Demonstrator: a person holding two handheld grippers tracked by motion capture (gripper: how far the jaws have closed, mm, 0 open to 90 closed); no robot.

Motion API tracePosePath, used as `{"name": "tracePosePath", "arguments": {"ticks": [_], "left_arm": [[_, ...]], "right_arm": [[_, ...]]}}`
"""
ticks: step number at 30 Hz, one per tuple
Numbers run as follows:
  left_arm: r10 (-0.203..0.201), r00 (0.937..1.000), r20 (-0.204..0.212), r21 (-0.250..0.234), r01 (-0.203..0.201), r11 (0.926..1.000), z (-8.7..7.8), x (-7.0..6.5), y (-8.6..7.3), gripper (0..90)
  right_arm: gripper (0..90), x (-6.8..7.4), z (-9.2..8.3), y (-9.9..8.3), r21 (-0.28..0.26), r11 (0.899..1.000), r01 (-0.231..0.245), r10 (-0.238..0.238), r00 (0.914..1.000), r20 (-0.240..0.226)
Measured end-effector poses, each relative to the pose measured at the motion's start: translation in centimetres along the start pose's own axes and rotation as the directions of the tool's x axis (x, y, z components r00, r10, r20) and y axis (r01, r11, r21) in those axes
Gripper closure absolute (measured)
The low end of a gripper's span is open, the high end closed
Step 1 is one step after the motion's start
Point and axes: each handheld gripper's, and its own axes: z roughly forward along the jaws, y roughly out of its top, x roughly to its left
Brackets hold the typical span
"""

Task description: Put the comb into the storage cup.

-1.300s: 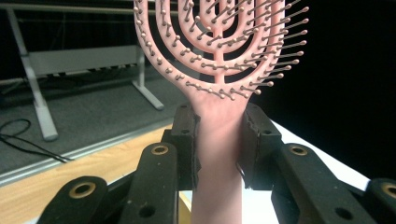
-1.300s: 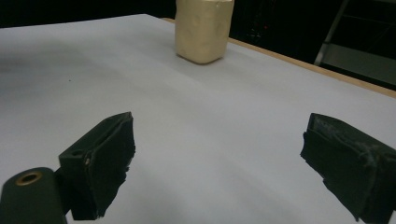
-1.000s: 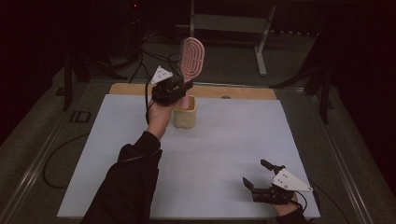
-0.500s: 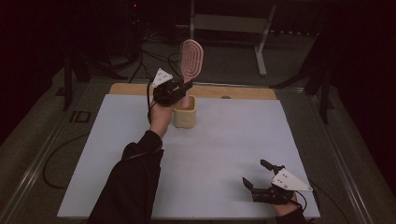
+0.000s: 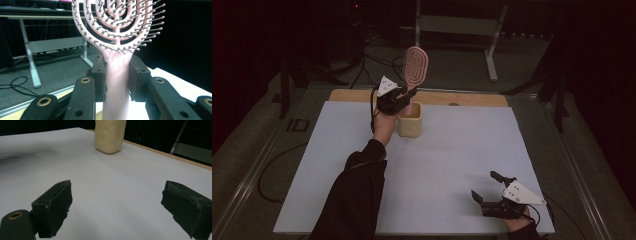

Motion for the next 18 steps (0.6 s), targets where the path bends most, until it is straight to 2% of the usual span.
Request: {"name": "tracePosePath", "arguments": {"ticks": [5, 10, 12, 15, 17, 18], "left_arm": [[0.035, 0.9994, 0.004, 0.044, -0.035, 0.9984, 0.5, -0.1, -0.7, 70.1], [0.041, 0.9991, 0.007, 0.079, -0.042, 0.9960, 0.8, 0.1, -1.2, 70.0], [0.032, 0.9994, 0.011, 0.090, -0.033, 0.9954, 0.8, 0.3, -1.4, 70.1], [0.037, 0.9992, 0.016, 0.140, -0.038, 0.9894, 1.1, 0.4, -1.6, 70.1], [0.055, 0.9984, 0.011, 0.172, -0.056, 0.9835, 1.3, 0.4, -1.7, 70.1], [0.046, 0.9988, 0.015, 0.186, -0.048, 0.9813, 1.4, 0.4, -1.7, 70.0]], "right_arm": [[9.3, 0.0, 0.0, 0.0, 0.001, 1.000, -0.004, 0.004, 1.0000, 0.000], [9.3, 0.0, 0.1, -0.1, 0.006, 1.000, -0.001, 0.001, 1.0000, -0.003], [9.3, 0.1, 0.1, -0.1, 0.008, 1.000, -0.001, 0.001, 1.0000, -0.005], [9.3, 0.0, 0.1, -0.1, 0.011, 1.000, 0.000, 0.000, 1.0000, -0.005], [9.3, 0.1, 0.1, -0.1, 0.011, 1.000, 0.001, -0.001, 1.0000, -0.007], [9.3, 0.1, 0.1, -0.1, 0.013, 1.000, 0.000, 0.000, 1.0000, -0.007]]}}
